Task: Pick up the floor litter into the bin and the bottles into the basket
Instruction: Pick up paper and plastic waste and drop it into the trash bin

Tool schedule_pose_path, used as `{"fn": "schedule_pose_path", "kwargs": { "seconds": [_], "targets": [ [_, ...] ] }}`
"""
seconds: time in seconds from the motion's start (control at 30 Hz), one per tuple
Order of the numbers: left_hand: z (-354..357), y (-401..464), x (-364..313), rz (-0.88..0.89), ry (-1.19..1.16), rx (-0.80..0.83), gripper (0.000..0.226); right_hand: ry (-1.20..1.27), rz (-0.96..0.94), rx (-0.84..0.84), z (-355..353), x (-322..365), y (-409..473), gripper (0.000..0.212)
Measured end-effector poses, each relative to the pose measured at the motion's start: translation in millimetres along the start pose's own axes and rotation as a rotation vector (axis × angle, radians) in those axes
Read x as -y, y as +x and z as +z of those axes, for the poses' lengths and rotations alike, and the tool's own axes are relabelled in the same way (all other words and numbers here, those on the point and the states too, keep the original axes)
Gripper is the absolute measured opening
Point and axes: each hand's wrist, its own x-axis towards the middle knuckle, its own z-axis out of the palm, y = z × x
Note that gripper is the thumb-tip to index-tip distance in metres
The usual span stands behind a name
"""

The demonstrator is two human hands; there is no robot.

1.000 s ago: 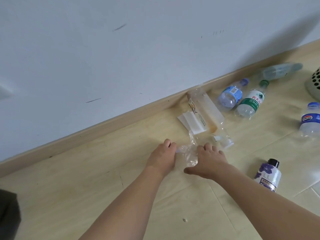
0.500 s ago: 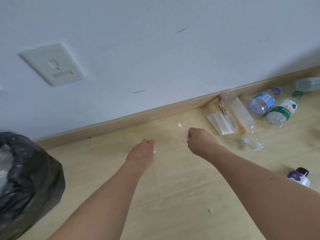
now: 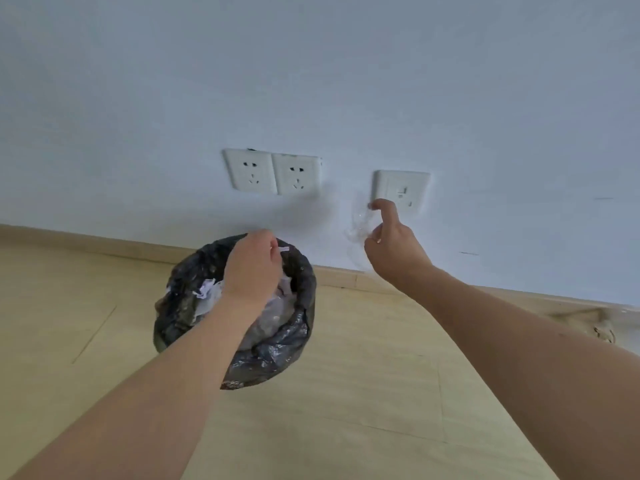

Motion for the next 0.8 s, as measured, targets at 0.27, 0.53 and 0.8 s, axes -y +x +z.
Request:
{"fn": "schedule_pose_path", "kwargs": {
  "seconds": [0.27, 0.53, 0.8],
  "targets": [
    [-52, -54, 103, -0.247, 0.322, 0.209, 0.021, 0.178, -0.032, 0.081, 106, 105, -5, 0.041],
    [-97, -80, 128, -0.123, 0.238, 0.127, 0.023, 0.255, 0.315, 0.213, 194, 115, -16, 0.047],
    [-82, -109, 127, 0.009, 0.041, 0.258, 0.037, -0.539, 0.051, 0.485, 196, 104, -41, 0.035]
  ]
}}
